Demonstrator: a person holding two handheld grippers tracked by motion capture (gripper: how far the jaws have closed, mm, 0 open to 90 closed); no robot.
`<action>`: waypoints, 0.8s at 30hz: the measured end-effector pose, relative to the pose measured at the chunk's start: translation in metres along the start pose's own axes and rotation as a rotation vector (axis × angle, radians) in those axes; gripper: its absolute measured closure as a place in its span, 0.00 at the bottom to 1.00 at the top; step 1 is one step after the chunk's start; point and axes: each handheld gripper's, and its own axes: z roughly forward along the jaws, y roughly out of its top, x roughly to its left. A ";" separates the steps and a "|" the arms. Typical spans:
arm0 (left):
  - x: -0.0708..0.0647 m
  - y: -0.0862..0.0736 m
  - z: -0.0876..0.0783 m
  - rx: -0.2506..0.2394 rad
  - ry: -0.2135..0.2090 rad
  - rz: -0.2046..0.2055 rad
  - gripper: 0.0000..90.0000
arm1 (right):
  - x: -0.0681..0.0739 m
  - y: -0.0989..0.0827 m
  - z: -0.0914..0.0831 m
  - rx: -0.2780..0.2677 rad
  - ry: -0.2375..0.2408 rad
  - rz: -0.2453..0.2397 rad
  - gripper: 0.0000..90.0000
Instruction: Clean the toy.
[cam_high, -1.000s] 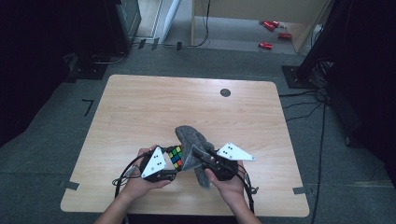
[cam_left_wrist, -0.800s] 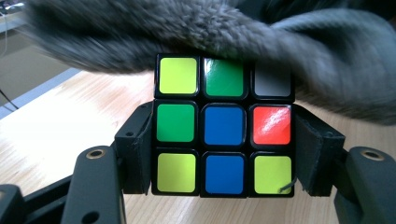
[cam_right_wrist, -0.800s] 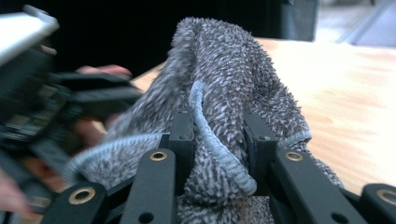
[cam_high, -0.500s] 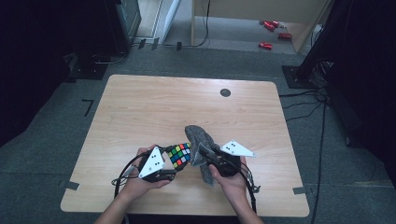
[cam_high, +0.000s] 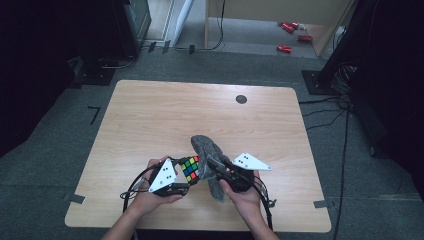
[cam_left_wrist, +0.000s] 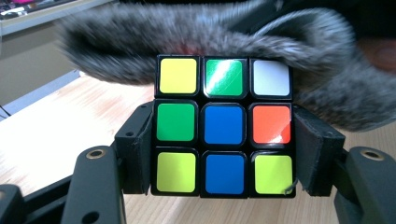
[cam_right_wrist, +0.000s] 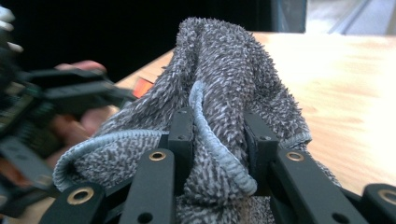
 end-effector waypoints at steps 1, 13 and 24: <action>0.001 0.000 0.000 -0.006 0.000 -0.004 0.39 | -0.003 0.000 0.001 0.009 -0.013 0.000 0.78; -0.002 0.000 0.002 -0.004 -0.017 -0.001 0.39 | 0.013 0.012 -0.013 -0.075 0.028 -0.026 0.77; 0.004 0.000 -0.003 -0.026 -0.018 -0.032 0.39 | -0.006 -0.002 0.000 -0.004 -0.017 0.002 0.77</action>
